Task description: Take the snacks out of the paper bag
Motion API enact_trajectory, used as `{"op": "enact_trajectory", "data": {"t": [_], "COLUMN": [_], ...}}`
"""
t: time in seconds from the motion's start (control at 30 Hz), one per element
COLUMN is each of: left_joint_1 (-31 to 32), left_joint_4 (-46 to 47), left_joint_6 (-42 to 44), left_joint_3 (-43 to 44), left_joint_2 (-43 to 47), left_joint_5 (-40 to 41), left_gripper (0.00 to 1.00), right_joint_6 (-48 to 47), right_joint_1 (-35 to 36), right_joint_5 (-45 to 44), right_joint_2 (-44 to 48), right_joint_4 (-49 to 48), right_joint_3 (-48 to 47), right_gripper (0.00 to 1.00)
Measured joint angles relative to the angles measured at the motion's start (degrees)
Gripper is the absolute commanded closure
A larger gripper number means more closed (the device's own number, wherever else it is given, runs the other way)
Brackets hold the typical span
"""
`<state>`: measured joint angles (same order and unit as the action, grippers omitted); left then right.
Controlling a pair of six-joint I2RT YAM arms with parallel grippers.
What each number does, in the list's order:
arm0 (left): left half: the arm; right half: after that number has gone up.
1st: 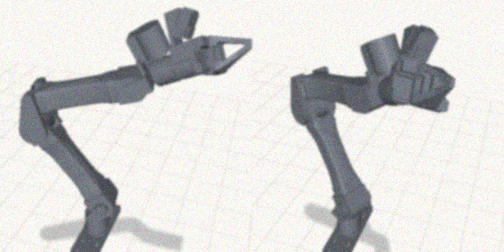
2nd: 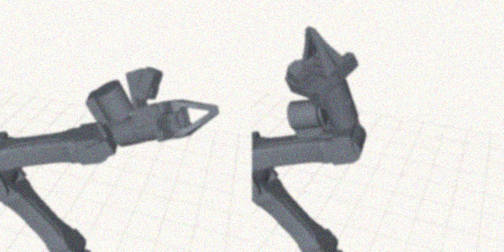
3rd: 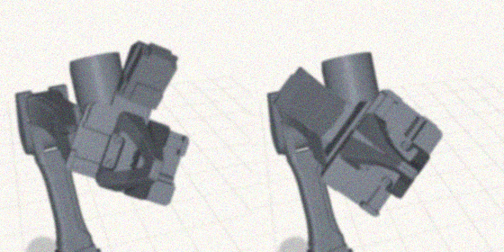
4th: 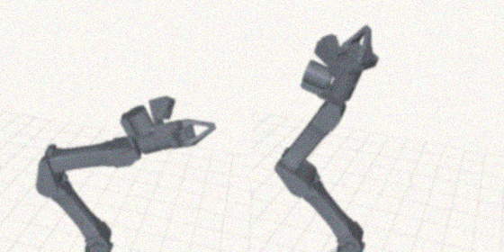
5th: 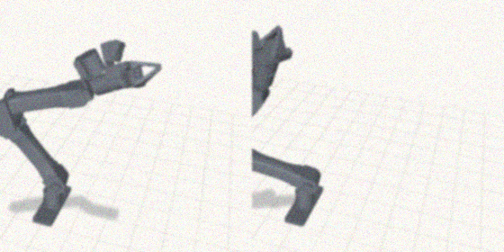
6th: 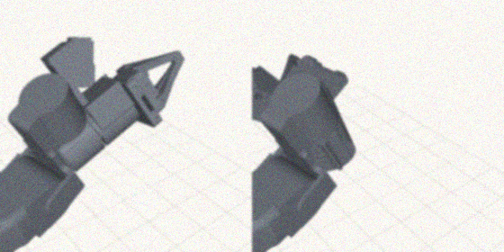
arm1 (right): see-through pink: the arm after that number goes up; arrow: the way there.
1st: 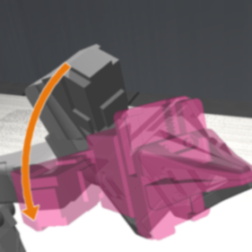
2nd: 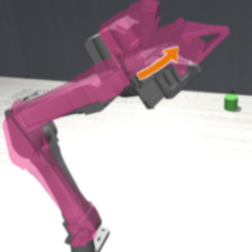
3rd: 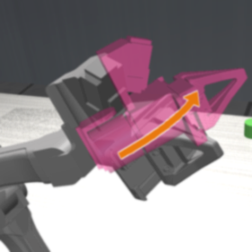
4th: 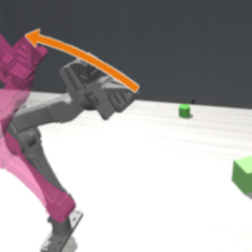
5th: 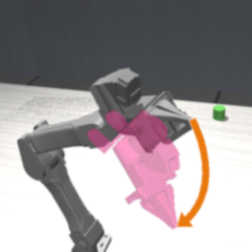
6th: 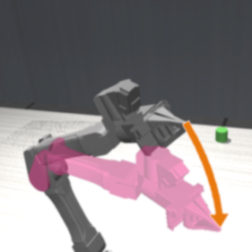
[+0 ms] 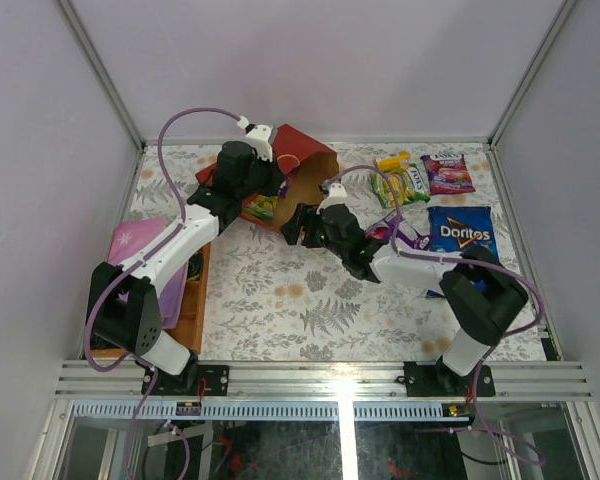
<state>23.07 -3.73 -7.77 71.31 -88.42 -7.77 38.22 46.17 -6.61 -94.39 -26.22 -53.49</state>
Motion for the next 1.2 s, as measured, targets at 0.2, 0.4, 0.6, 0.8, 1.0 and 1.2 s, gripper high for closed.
{"op": "enact_trajectory", "data": {"t": [0.2,0.4,0.6,0.8,1.0,1.2], "left_joint_1": [-0.24,-1.38,-2.03,-2.23,-2.27,-2.84], "left_joint_4": [-0.26,-0.35,-0.44,-0.44,-0.46,-0.48], "left_joint_6": [0.74,1.22,1.60,1.66,2.19,2.62], "left_joint_3": [-0.02,-0.15,-0.63,-0.66,-0.66,-0.66], "left_joint_2": [0.11,0.92,1.11,1.11,1.11,1.05], "left_joint_5": [0.00,-0.72,-2.12,-3.52,-4.09,-4.13], "left_gripper": [0.96,0.95,0.95,0.95,0.95,0.95], "right_joint_6": [4.66,13.60,21.05,24.20,27.65,30.25], "right_joint_1": [0.00,-1.01,-5.11,-6.29,-6.45,-6.49], "right_joint_5": [-0.76,-5.31,-6.99,-10.95,-15.45,-16.68], "right_joint_2": [-8.24,-18.03,-31.28,-39.45,-45.35,-49.83], "right_joint_4": [-9.16,-16.92,-19.39,-13.16,-0.28,5.95], "right_joint_3": [-0.74,-5.01,-15.50,-29.31,-43.91,-52.22], "right_gripper": [0.26,0.23,0.17,0.09,0.05,0.22]}}
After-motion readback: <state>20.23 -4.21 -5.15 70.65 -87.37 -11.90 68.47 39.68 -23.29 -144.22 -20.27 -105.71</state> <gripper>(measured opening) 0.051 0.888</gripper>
